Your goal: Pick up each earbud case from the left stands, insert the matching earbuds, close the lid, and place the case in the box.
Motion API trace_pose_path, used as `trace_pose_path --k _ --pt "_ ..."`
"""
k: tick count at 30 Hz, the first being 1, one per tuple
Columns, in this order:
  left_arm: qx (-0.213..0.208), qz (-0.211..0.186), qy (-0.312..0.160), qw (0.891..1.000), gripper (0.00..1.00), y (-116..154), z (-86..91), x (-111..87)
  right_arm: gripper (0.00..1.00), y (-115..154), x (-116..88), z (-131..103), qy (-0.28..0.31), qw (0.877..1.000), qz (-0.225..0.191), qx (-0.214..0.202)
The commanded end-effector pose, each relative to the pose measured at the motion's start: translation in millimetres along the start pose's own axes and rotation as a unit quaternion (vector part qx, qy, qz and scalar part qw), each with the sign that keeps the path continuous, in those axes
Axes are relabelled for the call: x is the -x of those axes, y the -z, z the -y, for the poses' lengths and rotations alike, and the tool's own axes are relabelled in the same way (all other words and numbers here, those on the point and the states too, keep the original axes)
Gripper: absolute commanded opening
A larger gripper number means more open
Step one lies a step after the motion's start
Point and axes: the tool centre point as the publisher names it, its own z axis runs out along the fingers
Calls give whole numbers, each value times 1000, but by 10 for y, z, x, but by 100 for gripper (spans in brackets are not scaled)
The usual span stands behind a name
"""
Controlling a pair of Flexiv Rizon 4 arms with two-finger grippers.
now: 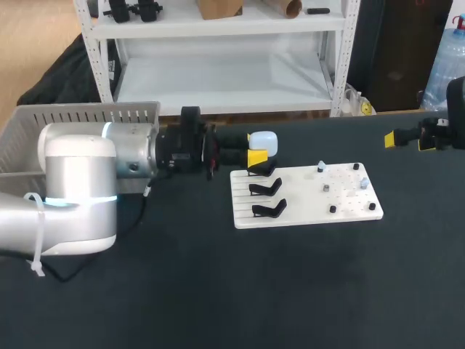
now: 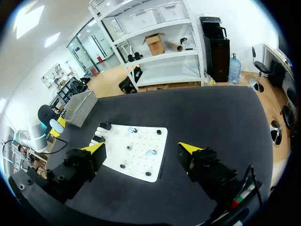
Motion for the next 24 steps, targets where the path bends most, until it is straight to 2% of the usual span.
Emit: trace_pose_path --k 1,8,15,24 --pt "6 0 -1 1000 0 -5 29 -1 100 2 3 4 0 1000 -1 0" --pt "4 2 -1 1000 0 -30 22 -9 100 2 3 4 0 1000 -1 0" --pt "-20 0 -10 1000 0 -188 -8 -30 100 61 -168 -37 7 1000 -8 -2" --pt "-32 4 -10 999 0 -279 -5 -49 100 292 -271 -459 68 998 10 9"
